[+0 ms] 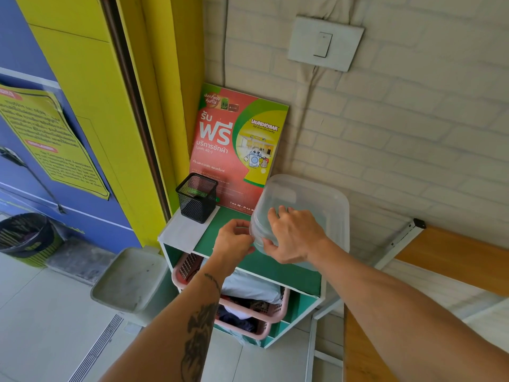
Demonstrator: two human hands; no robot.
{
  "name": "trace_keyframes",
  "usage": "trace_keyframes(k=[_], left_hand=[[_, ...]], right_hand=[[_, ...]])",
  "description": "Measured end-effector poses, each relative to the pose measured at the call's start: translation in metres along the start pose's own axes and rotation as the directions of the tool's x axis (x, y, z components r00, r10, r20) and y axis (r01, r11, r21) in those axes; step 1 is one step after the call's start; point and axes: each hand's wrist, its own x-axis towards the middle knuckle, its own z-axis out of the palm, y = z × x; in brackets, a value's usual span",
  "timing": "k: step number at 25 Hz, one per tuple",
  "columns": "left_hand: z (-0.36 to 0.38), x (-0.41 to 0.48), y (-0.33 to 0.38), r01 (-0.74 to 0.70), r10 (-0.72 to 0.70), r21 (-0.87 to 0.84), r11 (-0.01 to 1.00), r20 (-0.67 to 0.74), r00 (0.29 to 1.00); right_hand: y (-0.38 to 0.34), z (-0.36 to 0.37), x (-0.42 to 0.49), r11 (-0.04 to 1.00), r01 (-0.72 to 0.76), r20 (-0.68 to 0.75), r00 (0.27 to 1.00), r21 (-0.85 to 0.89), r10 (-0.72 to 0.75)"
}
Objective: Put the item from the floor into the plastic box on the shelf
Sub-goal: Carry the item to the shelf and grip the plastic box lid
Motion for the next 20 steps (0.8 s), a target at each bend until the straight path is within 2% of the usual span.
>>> trace_keyframes(k=[5,11,17,20], left_hand=[[-0.001,0.000,-0.002,-0.015,0.015,0.011,1.000,0.017,1.000],[-0.001,0.000,0.001,-0.024,0.024,0.113,0.993,0.001,1.000],[-0.001,0.008,0.022,-0.107,0.110,0.052,0.993,-0.062,0.992],[0.008,0.010,0.039,-0.168,0.181,0.178,0.970,-0.060,0.982]], right_hand=[[0.010,-0.010,-0.007,0.991,-0.027,-0.088,0.995,0.128,0.039],[0.012,-0.013,-0.013,0.981,-0.065,-0.166,0.981,0.185,0.096],[0.001,0.002,-0.017,0.973,-0.092,-0.122,0.985,0.212,0.120],[0.006,0.010,-0.020,0.938,-0.122,-0.146,0.973,0.324,0.177]])
